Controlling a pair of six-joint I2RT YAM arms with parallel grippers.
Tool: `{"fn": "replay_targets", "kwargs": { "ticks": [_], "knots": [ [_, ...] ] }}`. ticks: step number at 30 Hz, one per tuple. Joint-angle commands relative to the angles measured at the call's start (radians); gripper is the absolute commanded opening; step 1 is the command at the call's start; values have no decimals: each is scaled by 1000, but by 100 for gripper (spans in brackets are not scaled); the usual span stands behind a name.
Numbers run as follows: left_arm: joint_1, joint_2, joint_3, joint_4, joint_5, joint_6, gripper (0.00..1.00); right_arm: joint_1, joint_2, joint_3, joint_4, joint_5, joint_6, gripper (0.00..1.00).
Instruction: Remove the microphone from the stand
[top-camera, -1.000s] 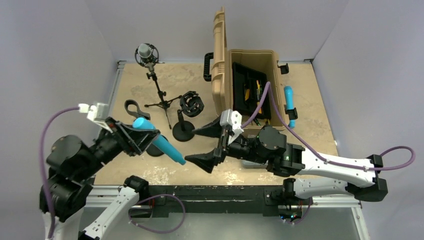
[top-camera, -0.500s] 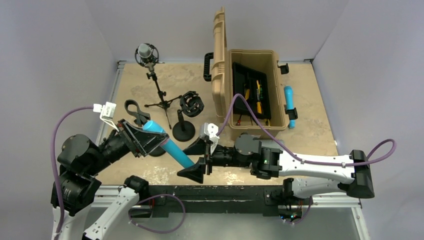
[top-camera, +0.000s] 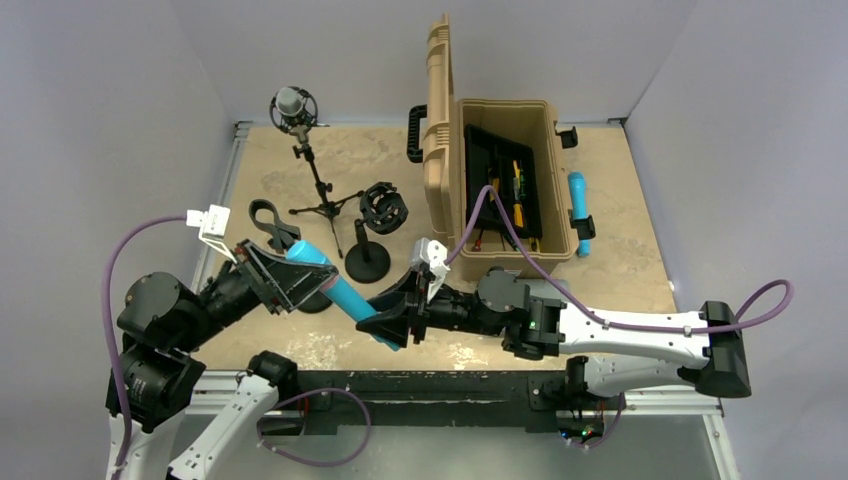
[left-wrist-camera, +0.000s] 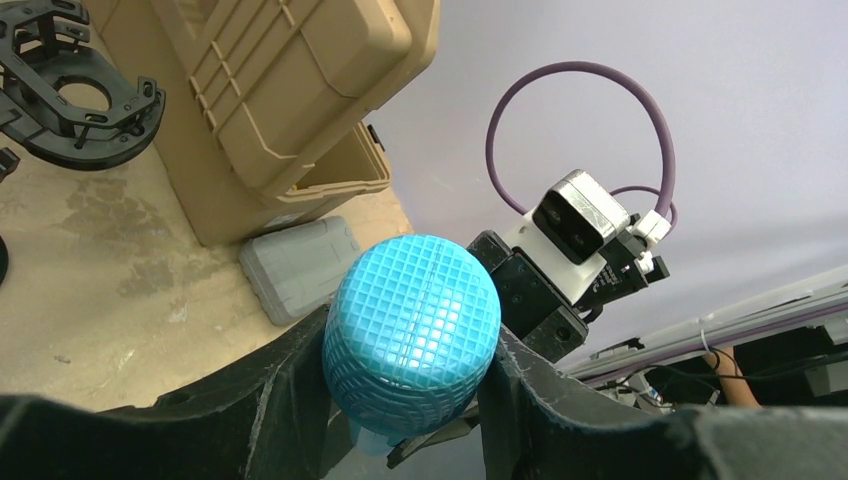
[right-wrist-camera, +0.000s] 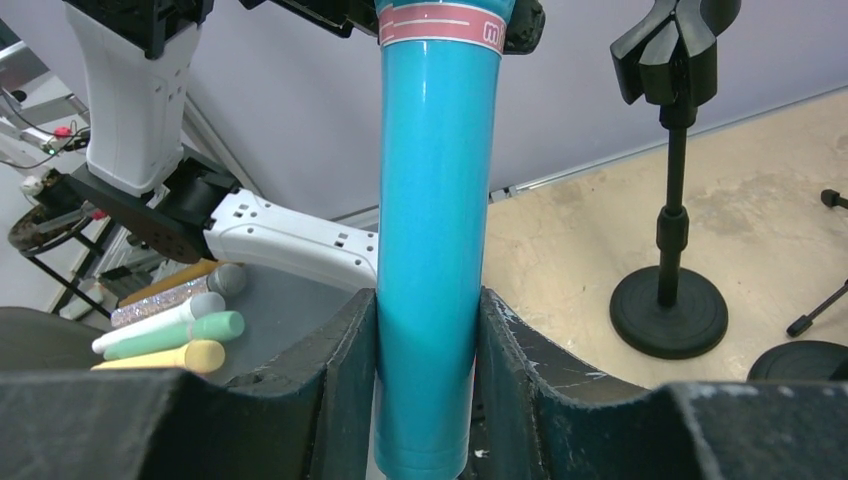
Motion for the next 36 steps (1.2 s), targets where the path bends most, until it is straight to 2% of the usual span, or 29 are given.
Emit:
{"fn": "replay_targets", "kwargs": {
  "ticks": [1, 3, 5, 8, 9, 10, 14, 15, 16, 19, 22, 24, 27, 28, 30, 34, 36],
  "knots": [
    [-1, -16, 0, 73, -14, -39, 0, 3, 4, 11, 50, 39, 0, 31],
    [-1, -19, 2, 73, -13, -39, 0, 3, 14, 22, 48, 46, -1, 25],
    [-1, -23, 5, 73, -10, -36, 0, 3, 21, 35, 59, 47, -5, 0],
    [-1, -33, 7, 79, -13, -15, 0, 2, 28, 54, 64, 54, -16, 0],
    [-1, -32, 16, 72, -12, 6, 4, 2, 28, 62, 64, 57, -17, 0],
    [-1, -31, 31, 47, -13, 35, 17, 3, 27, 70, 61, 59, -20, 0],
    [-1, -65, 81, -45, -106, 141, 89, 2, 12, 102, 39, 98, -38, 0],
    [-1, -82, 91, -72, -150, 166, 96, 3, 8, 113, 23, 115, -42, 0],
    [-1, -98, 103, -103, -193, 190, 100, 3, 6, 128, 4, 125, -46, 0],
    [-1, -146, 140, -185, -341, 266, 100, 4, 3, 188, -95, 217, -94, 0],
    [-1, -196, 151, -247, -477, 340, 100, 2, 6, 270, -219, 381, -143, 0],
    [-1, -225, 149, -278, -551, 382, 100, 2, 6, 336, -310, 543, -190, 0],
    [-1, -260, 133, -305, -617, 434, 100, -40, 6, 411, -408, 863, -271, 0],
    [-1, -266, 127, -311, -628, 447, 100, -85, 6, 434, -452, 919, -281, 0],
    [-1, -273, 121, -319, -641, 468, 100, -244, -3, 467, -530, 928, -269, 0],
    [-1, -287, 99, -319, -644, 494, 100, -515, -48, 435, -483, 985, -355, 0],
    [-2, -296, 90, -313, -640, 508, 100, -650, -56, 434, -471, 963, -350, 0]
  ]
}}
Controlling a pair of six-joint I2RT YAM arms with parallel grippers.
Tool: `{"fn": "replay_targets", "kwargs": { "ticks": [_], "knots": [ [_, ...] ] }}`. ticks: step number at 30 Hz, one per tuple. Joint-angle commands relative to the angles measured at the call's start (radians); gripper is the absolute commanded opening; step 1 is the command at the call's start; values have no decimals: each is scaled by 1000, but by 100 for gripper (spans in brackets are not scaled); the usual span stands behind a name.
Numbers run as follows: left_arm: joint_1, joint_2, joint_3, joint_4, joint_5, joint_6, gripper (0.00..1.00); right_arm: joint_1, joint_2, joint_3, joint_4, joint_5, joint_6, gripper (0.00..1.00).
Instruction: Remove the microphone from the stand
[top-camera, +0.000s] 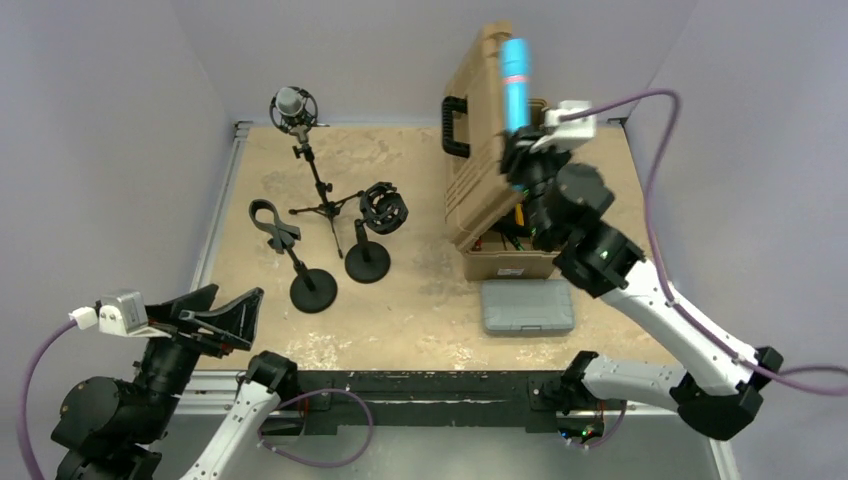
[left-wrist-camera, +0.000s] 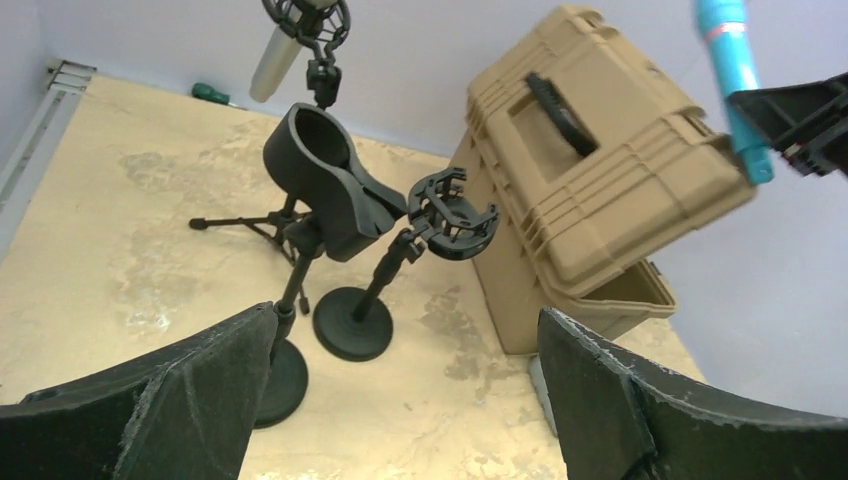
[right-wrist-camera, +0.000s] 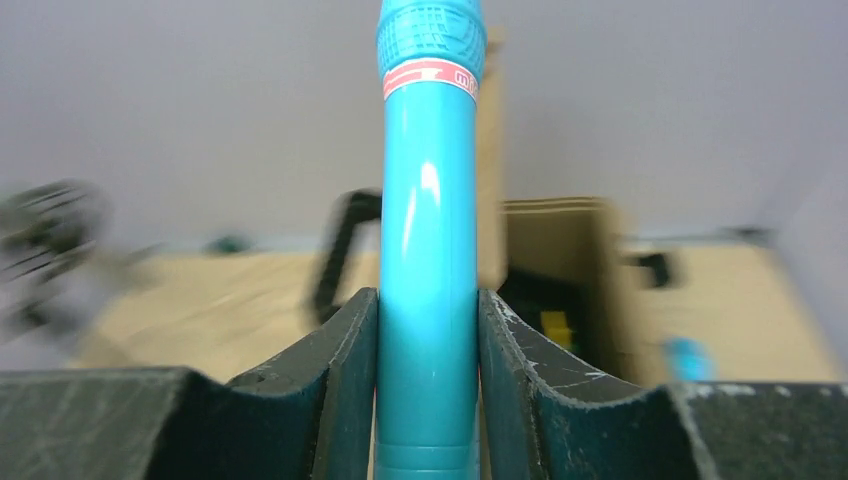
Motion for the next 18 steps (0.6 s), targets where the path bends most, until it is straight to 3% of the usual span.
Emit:
{"fn": "replay_targets", "kwargs": {
  "ticks": [1, 4, 7, 8, 10, 15, 18],
  "knots": [
    [-1, -21, -26, 5, -31, 77, 100, -303, -35, -3, -58, 160, -66, 0],
    [-1, -30, -30, 11, -36, 112, 100, -456, -8, 34, -95, 10, -9, 0],
    [-1, -36, -31, 21, -54, 140, 100, -461, -53, 26, -13, -369, -84, 0],
    [-1, -36, -34, 25, -56, 147, 100, -450, -60, 20, 3, -403, -66, 0],
    [-2, -32, -38, 37, -50, 153, 100, -447, -29, 71, -50, -317, 7, 0],
    [-2, -16, -33, 52, 21, 145, 100, -470, 10, 66, -57, -13, -80, 0],
    [-3, -23, -38, 55, 39, 139, 100, -573, 46, 38, -34, 24, -136, 0]
  ]
}}
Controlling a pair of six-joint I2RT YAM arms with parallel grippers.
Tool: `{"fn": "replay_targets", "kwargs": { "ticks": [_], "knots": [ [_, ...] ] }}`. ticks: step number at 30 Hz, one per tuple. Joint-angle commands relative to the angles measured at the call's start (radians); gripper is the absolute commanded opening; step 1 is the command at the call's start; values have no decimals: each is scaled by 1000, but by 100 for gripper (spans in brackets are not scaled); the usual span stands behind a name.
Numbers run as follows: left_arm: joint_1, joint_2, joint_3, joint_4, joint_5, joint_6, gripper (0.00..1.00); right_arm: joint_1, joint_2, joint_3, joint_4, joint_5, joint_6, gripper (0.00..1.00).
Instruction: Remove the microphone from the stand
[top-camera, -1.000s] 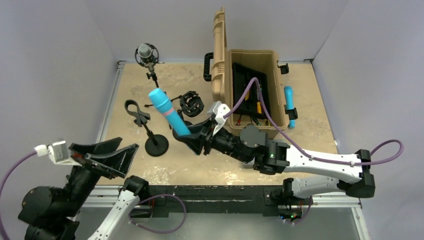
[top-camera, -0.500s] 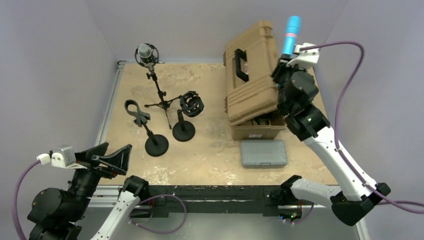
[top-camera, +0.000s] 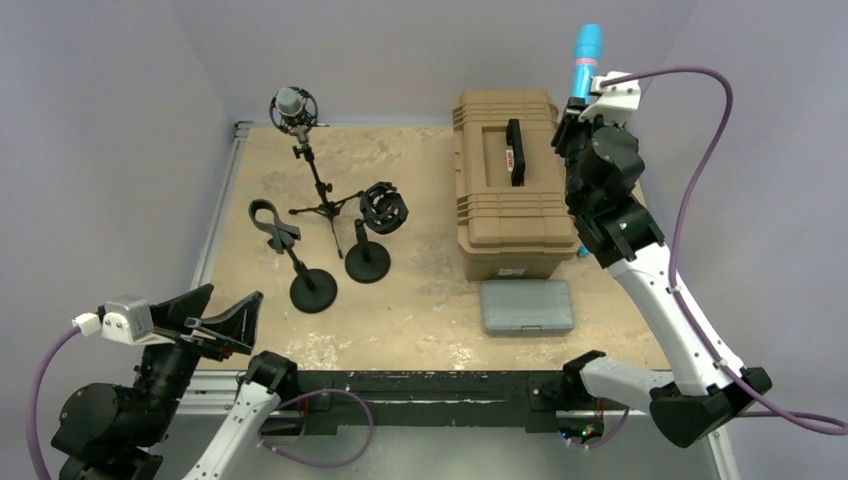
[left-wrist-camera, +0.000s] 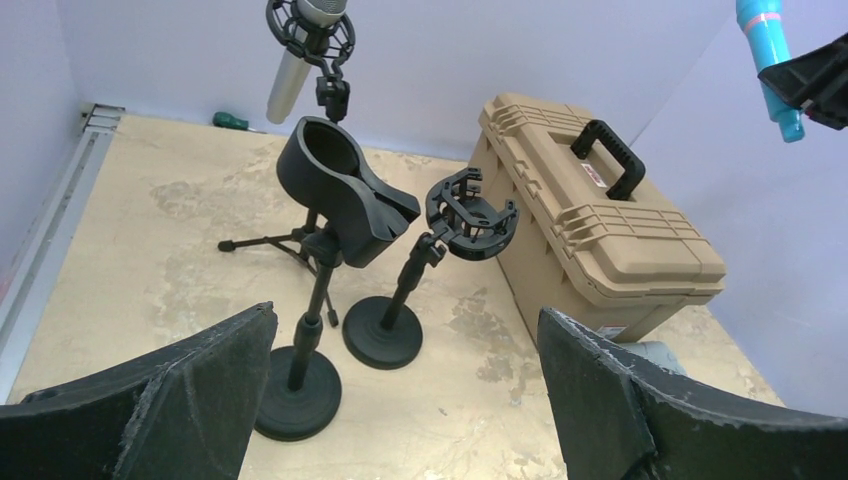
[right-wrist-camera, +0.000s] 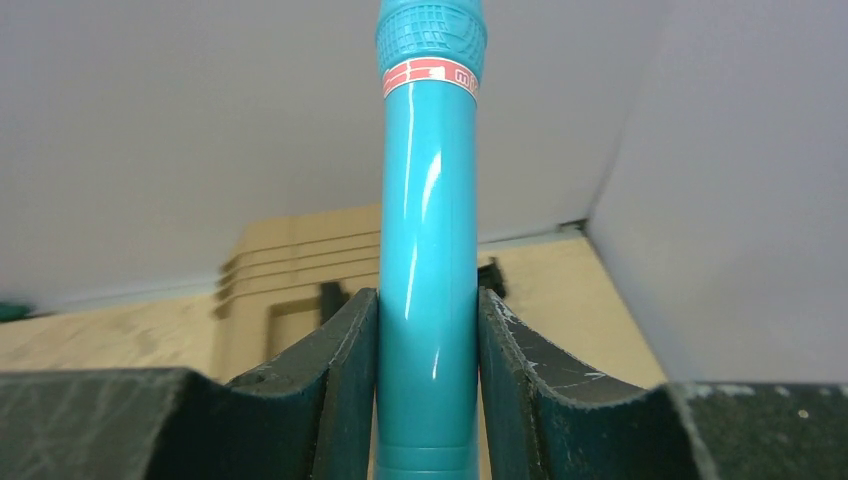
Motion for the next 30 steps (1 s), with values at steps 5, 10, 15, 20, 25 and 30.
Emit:
{"fn": "replay_targets", "kwargs": {
  "ticks": [5, 10, 15, 20, 25, 30],
  "knots": [
    [-3, -8, -19, 43, 46, 17, 100, -302, 117, -22, 93, 93, -152, 0],
    [-3, -27, -25, 35, 53, 9, 100, -512, 261, -39, 130, -24, -110, 0],
    [-3, -33, 0, -4, 59, 22, 100, -615, 462, -91, 164, -97, -129, 0],
    [-3, -52, 5, -37, 41, 31, 100, -620, 602, -142, 199, -166, -223, 0],
    [-2, -54, -2, -57, 38, 29, 100, -645, 680, -213, 246, -229, -277, 0],
    [-3, -61, -12, -53, 33, 22, 100, -658, 727, -236, 241, -321, -284, 0]
  ]
}}
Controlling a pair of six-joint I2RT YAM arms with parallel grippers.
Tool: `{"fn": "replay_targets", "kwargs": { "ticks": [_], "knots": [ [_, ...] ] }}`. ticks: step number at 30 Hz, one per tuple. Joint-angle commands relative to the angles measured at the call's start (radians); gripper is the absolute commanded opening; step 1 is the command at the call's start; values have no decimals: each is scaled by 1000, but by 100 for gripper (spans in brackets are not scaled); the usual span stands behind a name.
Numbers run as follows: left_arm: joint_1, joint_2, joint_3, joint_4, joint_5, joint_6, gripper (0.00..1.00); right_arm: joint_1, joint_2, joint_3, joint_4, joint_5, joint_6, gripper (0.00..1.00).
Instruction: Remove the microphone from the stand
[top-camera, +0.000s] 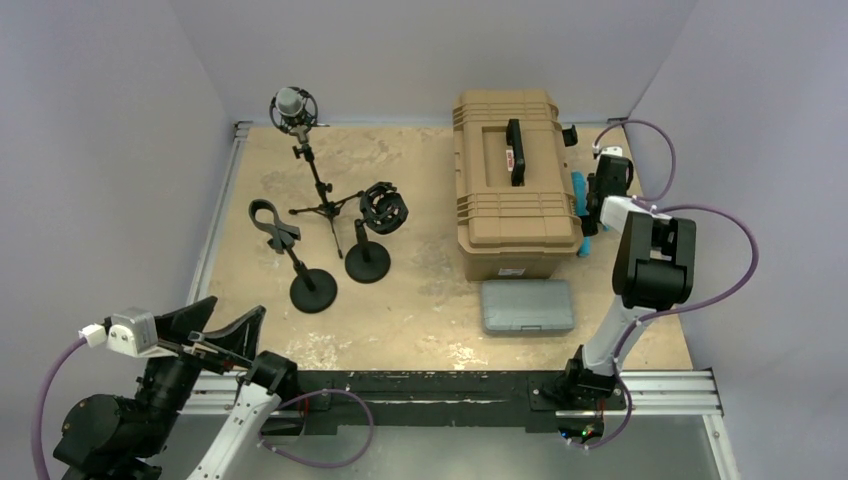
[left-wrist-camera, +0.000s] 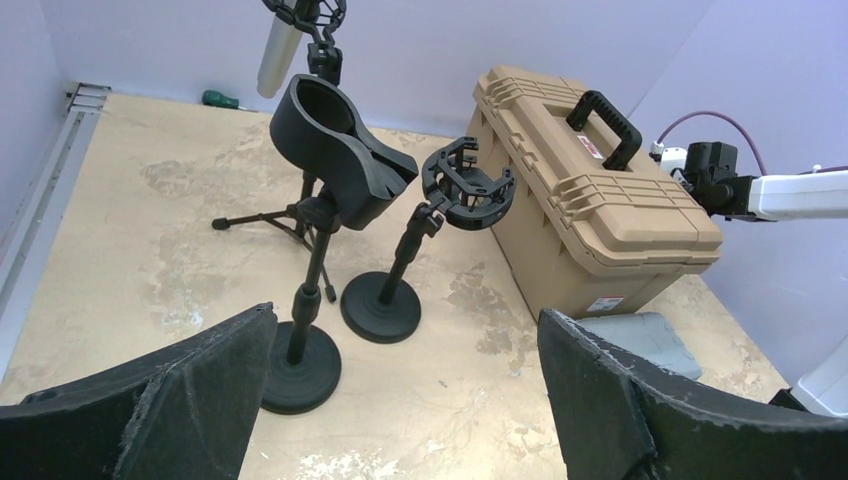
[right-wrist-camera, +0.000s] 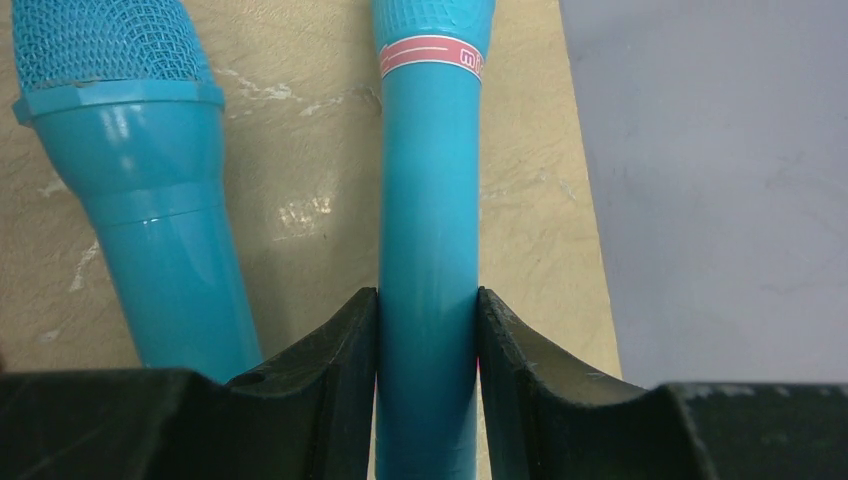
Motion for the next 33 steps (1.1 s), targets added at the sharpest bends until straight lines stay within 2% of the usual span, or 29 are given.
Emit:
{"fn": "replay_targets", "kwargs": {
  "ticks": [1, 5, 10, 22, 33],
  "knots": [
    [-3, -7, -4, 10, -8, 18, 100, -15, 8, 8, 64, -98, -36, 0],
    [-2, -1, -5, 11, -1, 11, 100, -15, 26, -22, 63, -96, -57, 0],
    [-3, -8, -7, 12, 1, 10, 100, -15, 19, -60, 71, -133, -74, 10],
    [-3, -24, -25, 15, 0, 19, 100, -10, -27, -143, 48, -166, -116, 11],
    [-3, -30, -20, 14, -1, 27, 100, -10, -34, -139, 28, -222, -77, 37]
  ]
}}
